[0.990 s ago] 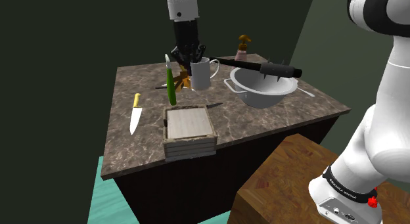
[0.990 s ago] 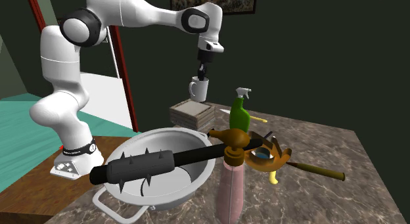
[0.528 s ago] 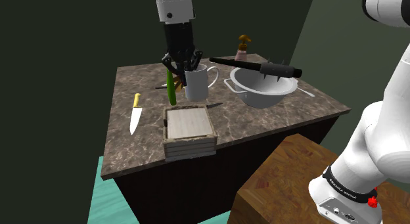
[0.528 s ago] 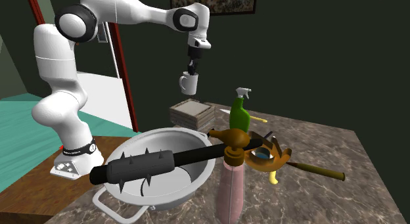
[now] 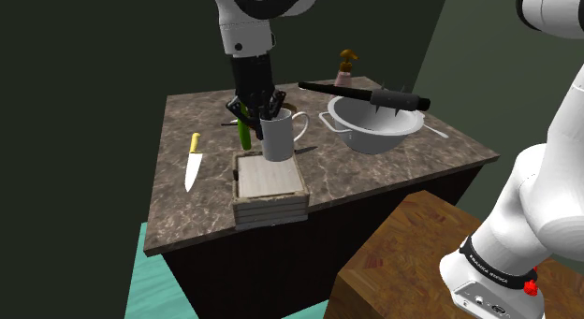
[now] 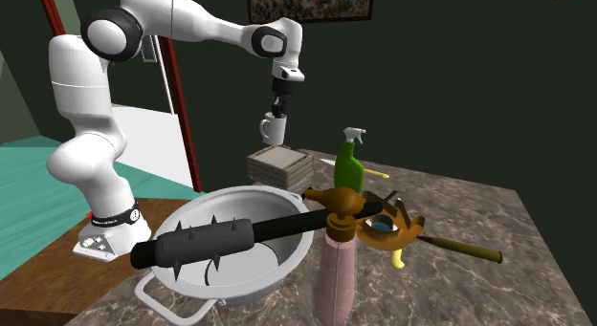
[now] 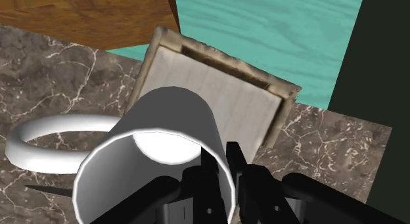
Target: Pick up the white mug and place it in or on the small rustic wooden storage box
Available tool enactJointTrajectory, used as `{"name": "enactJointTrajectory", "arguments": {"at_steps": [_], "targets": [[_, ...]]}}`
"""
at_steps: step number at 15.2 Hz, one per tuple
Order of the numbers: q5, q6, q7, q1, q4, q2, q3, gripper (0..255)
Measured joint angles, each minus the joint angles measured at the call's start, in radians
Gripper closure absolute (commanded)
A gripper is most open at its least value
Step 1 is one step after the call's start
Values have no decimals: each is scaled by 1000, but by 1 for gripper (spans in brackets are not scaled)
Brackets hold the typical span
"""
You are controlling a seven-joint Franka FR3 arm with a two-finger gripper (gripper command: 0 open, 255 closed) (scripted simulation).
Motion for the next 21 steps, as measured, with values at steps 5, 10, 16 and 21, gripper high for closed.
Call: {"name": "enactJointTrajectory", "arguments": {"at_steps": [5, 10, 16, 21], "targets": [[-1, 66, -3, 0, -61, 5, 0, 255], [-3, 127, -7, 0, -109, 18, -2, 255], [-3, 141, -7, 0, -123, 18, -1, 255], [-3, 141, -7, 0, -124, 18, -1, 0]]}}
